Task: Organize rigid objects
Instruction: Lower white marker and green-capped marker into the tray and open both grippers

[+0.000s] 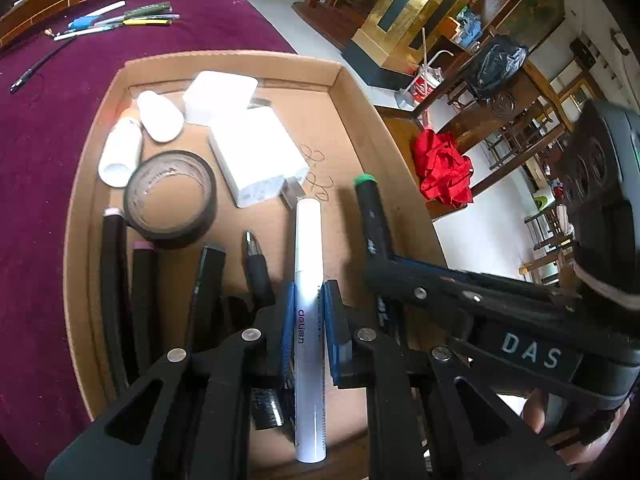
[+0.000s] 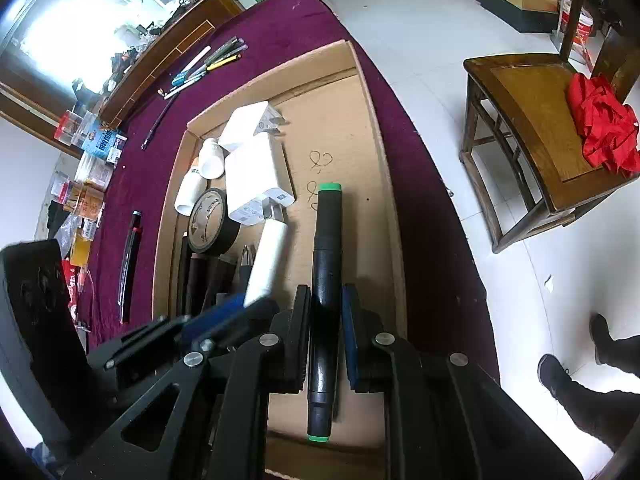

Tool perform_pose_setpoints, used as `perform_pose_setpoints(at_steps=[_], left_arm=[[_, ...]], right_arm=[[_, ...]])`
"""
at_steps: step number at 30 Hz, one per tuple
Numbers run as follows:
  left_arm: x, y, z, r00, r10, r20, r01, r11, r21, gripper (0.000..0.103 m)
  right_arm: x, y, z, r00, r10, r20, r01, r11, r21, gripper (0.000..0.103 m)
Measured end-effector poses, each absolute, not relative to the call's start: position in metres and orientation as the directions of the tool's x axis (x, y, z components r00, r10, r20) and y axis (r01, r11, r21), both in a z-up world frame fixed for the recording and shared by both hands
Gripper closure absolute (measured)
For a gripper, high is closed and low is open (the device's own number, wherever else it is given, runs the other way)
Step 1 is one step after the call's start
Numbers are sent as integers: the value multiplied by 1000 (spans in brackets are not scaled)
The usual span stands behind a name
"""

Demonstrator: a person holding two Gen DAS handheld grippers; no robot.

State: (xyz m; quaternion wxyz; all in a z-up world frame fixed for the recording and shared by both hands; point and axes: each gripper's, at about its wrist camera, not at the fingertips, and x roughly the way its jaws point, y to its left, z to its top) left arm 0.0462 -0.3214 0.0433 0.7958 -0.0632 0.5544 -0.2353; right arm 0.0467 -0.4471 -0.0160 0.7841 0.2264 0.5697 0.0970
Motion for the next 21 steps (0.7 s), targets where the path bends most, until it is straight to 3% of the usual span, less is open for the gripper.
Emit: perform_pose_setpoints(at_steps=[21], left_arm=[[42, -325, 39, 264, -435, -861, 337, 878, -340, 91]], right_arm=[[57, -430, -17, 313, 369, -875, 66, 911, 408, 89]])
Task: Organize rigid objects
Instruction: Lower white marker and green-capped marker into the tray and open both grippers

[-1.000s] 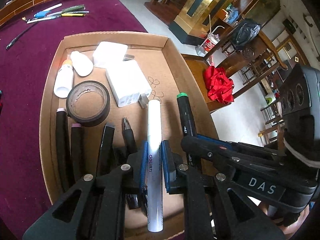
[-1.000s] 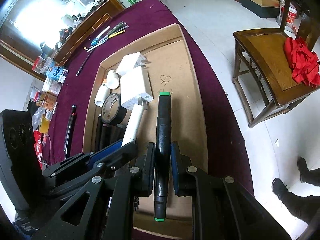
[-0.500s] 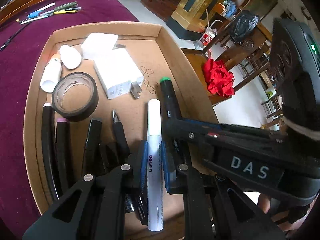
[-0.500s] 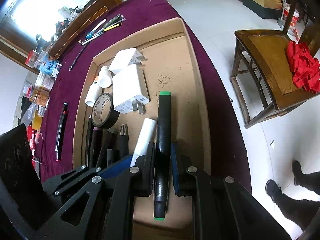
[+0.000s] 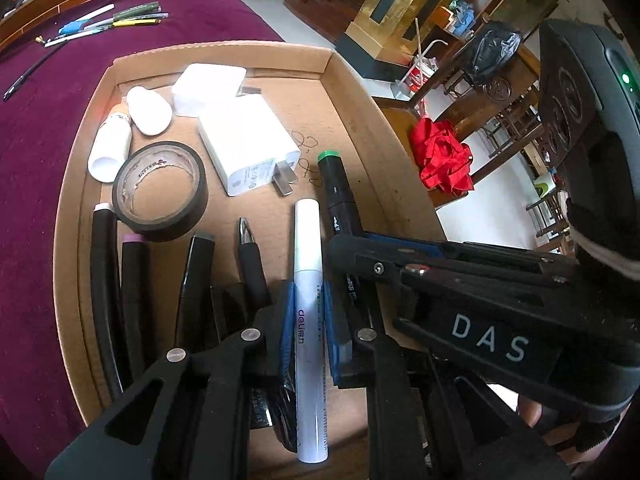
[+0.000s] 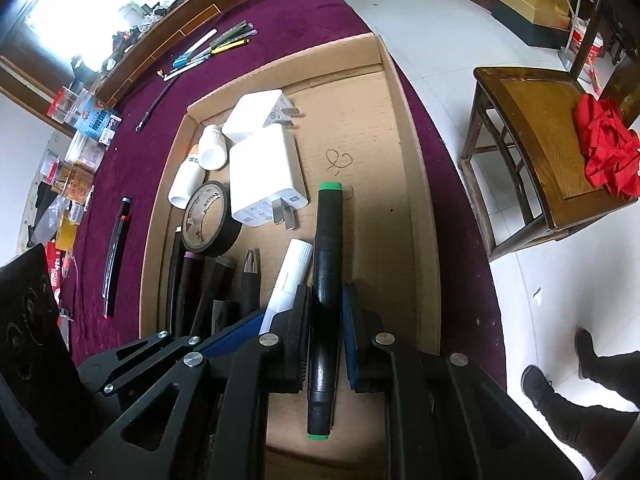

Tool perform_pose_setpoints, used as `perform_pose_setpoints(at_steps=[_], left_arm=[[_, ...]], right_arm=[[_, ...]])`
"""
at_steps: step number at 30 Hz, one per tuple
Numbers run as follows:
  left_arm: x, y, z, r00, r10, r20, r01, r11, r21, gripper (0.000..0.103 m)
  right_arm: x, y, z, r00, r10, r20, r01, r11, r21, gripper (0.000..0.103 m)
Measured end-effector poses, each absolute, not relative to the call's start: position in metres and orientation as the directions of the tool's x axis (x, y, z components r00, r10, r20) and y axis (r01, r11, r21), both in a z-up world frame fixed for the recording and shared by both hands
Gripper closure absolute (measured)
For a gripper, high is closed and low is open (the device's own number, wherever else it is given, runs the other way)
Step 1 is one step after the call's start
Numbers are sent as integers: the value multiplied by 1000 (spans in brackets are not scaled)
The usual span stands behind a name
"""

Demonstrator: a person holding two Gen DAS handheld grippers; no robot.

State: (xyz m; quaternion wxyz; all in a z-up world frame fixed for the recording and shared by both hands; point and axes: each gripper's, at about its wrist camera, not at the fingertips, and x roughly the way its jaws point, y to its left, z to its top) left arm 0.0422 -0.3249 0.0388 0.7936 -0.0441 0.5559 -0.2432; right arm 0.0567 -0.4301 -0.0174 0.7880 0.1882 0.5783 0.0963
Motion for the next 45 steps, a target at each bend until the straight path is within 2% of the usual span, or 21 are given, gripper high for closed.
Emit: perform_pose_setpoints(at_steps=[13, 18, 34, 38, 45], left_arm=[[41, -325, 39, 249, -434, -866, 359, 872, -334, 90], [39, -322, 40, 250, -437, -864, 365, 869, -334, 82], [27, -311, 55, 289, -450, -845, 414, 855, -313, 81], [23, -304, 62, 308, -455, -836, 422, 853, -308, 82], [20, -289, 73, 331, -463, -823, 427, 850, -307, 81]], right_arm=[[53, -430, -17, 315, 366, -876, 80, 909, 409, 89], [49, -432, -14, 330, 362, -872, 90, 907, 411, 89], [35, -434, 3, 397, 349, -849, 141, 891, 432, 88], [32, -429, 7, 407, 348, -845, 138, 891, 433, 84], [27, -418, 17, 428, 344, -835, 132, 891, 435, 84]])
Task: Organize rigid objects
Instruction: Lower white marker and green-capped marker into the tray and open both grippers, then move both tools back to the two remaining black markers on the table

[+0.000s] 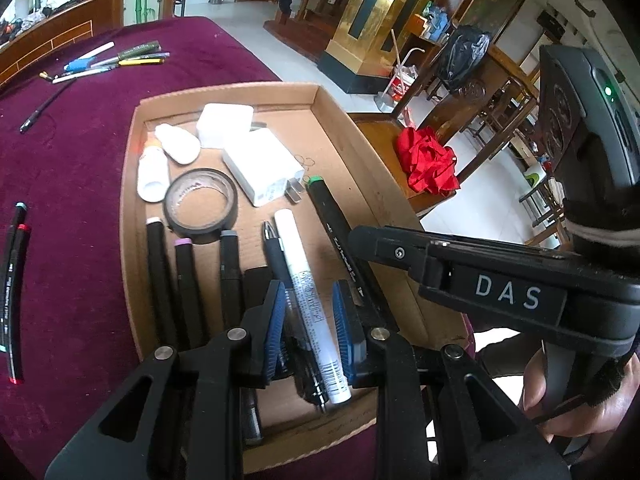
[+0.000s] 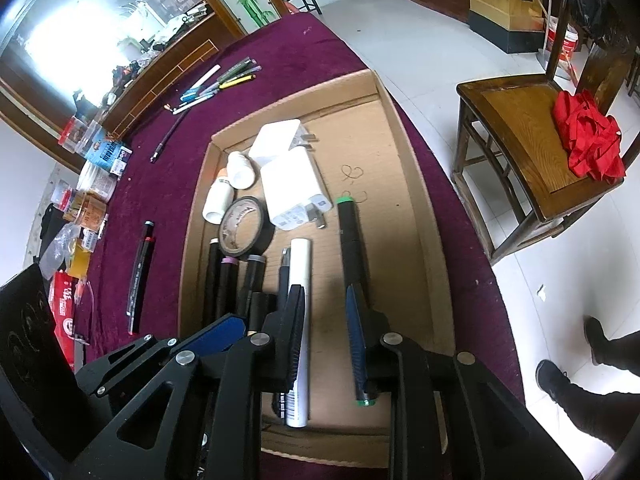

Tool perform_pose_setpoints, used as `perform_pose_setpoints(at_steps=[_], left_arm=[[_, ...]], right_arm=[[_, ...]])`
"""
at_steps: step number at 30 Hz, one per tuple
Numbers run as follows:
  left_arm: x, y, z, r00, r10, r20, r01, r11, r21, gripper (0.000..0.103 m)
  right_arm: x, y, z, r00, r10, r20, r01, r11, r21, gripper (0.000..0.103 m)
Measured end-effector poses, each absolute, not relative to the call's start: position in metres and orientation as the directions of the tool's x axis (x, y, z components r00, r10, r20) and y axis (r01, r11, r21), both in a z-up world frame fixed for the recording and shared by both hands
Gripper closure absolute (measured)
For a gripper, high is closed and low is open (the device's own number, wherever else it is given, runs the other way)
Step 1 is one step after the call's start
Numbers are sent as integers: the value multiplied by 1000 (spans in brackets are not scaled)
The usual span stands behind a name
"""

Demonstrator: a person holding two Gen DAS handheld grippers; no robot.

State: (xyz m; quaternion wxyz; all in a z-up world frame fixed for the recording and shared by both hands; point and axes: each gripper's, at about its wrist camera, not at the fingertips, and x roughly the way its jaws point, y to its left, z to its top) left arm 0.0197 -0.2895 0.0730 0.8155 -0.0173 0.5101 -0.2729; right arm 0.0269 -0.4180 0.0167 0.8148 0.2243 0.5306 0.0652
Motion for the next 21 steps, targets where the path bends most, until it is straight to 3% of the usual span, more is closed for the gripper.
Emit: perform_pose_setpoints(at_steps=[21], left_arm=[[21, -205, 87, 394, -454, -800, 346, 879, -328, 82]], right_arm=[[31, -346, 31, 421, 382, -822, 34, 900, 436, 84]])
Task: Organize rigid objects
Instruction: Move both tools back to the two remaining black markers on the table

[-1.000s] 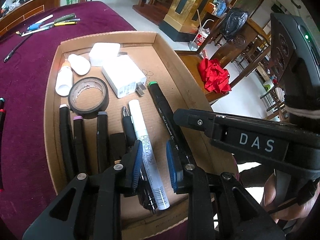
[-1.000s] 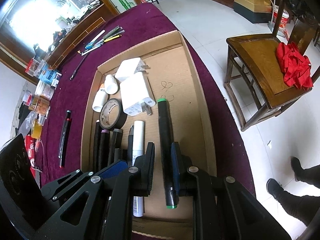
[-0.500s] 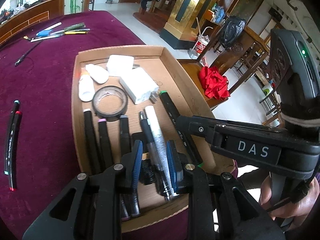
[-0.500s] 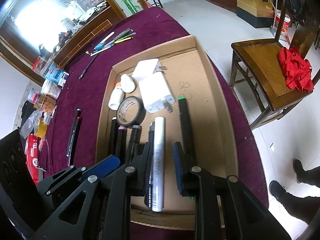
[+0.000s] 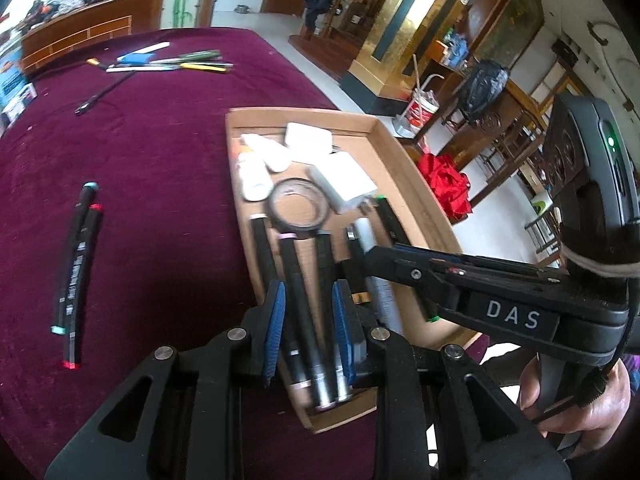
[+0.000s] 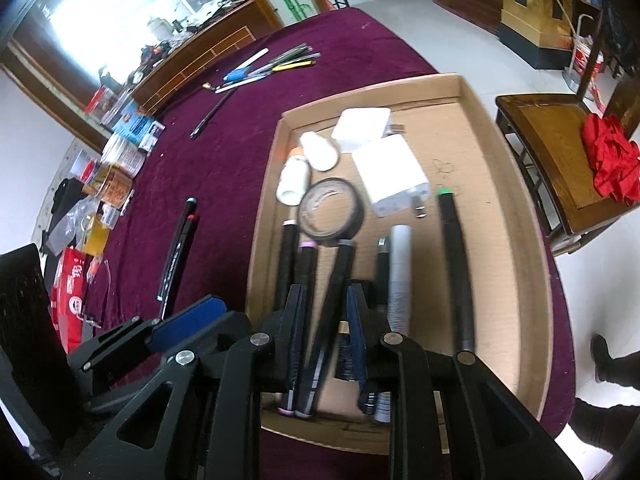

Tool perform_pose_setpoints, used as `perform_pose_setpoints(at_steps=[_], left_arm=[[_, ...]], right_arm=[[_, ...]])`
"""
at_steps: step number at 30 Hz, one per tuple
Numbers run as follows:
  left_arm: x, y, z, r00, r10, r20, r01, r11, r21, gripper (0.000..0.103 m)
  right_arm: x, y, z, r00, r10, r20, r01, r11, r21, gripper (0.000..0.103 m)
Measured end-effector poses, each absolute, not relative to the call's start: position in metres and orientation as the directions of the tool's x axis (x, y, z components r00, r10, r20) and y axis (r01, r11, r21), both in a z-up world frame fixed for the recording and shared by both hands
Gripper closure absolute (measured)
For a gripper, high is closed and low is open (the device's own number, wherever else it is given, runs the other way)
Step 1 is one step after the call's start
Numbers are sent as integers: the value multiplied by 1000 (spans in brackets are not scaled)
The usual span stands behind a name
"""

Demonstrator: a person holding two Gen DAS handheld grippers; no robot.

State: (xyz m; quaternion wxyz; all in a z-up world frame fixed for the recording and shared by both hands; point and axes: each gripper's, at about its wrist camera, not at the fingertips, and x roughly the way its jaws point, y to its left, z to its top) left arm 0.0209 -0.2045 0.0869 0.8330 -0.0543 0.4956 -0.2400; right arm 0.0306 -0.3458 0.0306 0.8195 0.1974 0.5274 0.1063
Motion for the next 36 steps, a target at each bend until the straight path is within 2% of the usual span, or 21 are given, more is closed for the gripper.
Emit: perform_pose_setpoints(at_steps=[14, 18, 24, 27, 36], left_arm=[[24, -116, 77, 416, -402, -816, 238, 914, -329, 82], [29, -84, 73, 420, -376, -826, 202, 926, -319, 82], [50, -42, 64, 397, -330, -856, 173, 943, -284, 82], [62, -34, 55, 375, -307, -875, 182, 950, -255, 82], [94, -50, 33, 292, -348, -891, 249, 927, -281, 82]], right_arm=[[35, -293, 33, 394, 406, -825, -40, 904, 426, 84], [36, -284, 35, 394, 410, -822, -47, 903, 428, 78], [35, -279, 36, 398, 407, -822, -42, 903, 427, 78], [35, -276, 35, 393, 402, -827, -40, 906, 422, 78], [35, -279, 36, 397, 378, -836, -16, 914, 406, 78]])
